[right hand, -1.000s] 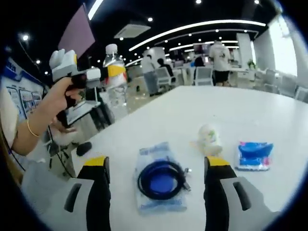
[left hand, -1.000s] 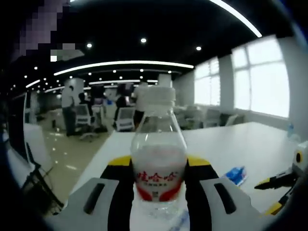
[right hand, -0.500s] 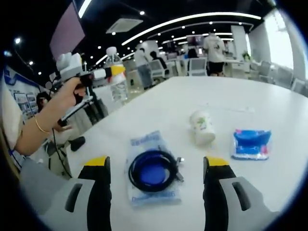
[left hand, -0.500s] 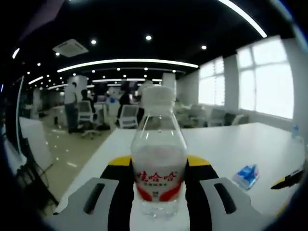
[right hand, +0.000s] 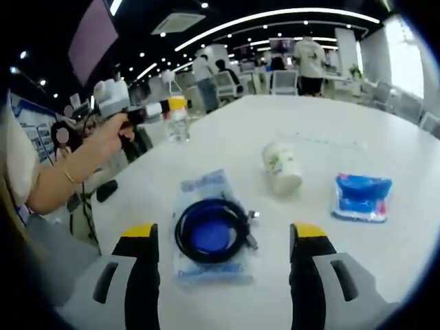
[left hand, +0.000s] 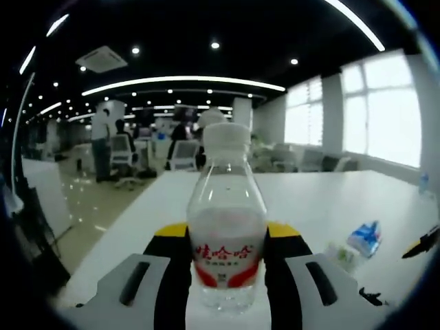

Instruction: Arrange the tabletop items into an orderly group along one side of the table until the central work area is clear of visible clutter.

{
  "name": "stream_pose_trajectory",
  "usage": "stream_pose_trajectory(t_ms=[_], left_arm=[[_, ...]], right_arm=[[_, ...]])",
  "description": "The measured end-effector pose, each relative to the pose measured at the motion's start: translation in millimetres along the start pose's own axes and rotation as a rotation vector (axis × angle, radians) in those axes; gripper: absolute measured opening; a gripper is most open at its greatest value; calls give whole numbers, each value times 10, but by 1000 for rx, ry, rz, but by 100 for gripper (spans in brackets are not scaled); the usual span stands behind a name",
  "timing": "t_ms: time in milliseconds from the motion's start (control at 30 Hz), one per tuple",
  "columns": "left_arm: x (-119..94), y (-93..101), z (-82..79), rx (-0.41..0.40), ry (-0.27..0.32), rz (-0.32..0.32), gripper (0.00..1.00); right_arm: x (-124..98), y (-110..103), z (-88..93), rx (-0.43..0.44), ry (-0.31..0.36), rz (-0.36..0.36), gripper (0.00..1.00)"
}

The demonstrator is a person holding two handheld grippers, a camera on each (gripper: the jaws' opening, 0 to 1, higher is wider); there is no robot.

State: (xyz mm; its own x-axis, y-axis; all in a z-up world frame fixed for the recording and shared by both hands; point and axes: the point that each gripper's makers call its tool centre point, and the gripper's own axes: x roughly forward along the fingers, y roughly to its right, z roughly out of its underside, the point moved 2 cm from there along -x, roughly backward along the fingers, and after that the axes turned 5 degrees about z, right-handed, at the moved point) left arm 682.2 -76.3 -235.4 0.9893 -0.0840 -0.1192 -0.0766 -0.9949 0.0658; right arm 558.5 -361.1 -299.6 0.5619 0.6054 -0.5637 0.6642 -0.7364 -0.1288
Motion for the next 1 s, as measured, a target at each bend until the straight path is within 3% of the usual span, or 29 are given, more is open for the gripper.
stream_pose_trajectory(t_ms=[200,467,1000], left_arm=[[84,-94,158,-27,31,-8,38],[142,-129,371,-19,23,-19,38],[291,-53,564,-24,25,15,38]], right_arm=[[35,36,52,2,-23,4,75],[98,41,105,-11,-50,8,74],[170,51,153,-18,-83,9,72]])
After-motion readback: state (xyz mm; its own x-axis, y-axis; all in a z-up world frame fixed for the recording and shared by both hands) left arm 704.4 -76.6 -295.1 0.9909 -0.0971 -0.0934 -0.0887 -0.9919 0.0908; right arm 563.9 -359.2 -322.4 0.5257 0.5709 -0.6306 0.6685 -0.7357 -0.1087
